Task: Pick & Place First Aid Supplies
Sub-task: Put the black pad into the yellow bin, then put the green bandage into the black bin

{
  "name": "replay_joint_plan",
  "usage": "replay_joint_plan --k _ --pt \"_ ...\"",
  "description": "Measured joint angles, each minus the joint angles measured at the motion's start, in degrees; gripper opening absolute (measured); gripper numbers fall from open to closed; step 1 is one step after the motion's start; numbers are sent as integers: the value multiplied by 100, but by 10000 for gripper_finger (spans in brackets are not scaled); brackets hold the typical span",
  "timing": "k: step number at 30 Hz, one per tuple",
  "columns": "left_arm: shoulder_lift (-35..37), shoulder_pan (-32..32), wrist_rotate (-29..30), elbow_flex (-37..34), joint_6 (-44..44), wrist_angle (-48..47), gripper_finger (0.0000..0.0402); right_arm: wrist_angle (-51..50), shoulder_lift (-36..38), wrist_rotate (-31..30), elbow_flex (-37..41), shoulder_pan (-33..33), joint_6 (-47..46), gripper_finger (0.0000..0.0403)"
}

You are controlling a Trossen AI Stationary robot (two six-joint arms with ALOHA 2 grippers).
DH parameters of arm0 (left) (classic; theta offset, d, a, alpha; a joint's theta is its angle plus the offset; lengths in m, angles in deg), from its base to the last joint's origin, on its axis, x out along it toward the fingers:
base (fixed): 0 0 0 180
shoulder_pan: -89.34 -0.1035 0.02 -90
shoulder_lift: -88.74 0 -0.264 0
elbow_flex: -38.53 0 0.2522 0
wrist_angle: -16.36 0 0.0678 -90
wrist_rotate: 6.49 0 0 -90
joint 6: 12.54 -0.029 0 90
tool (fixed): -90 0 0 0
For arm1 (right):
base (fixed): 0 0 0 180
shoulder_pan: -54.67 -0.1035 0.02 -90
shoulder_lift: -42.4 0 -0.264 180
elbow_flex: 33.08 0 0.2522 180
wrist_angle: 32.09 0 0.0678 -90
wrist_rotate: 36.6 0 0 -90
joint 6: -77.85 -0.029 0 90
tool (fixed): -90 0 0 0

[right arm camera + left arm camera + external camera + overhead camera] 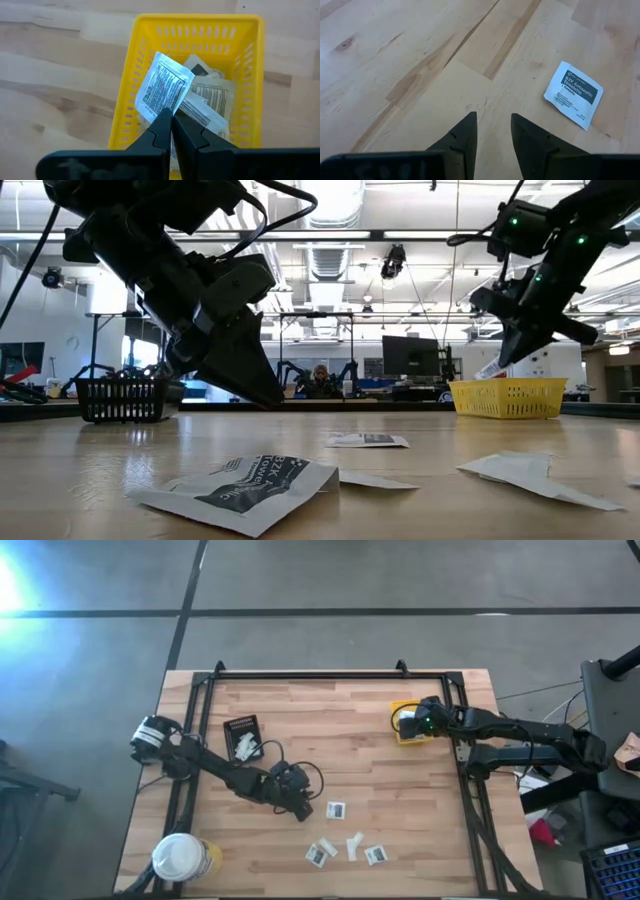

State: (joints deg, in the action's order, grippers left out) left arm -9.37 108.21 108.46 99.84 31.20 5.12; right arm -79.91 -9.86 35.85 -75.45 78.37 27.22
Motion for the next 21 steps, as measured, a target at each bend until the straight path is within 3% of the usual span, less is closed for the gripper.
replay_joint_plan --k 8,21 --pt "2 0 -24 0 0 2 110 -9 2 8 4 1 11 18" --pt "2 37 -391 0 -235 3 111 -847 13 -35 -630 -1 152 105"
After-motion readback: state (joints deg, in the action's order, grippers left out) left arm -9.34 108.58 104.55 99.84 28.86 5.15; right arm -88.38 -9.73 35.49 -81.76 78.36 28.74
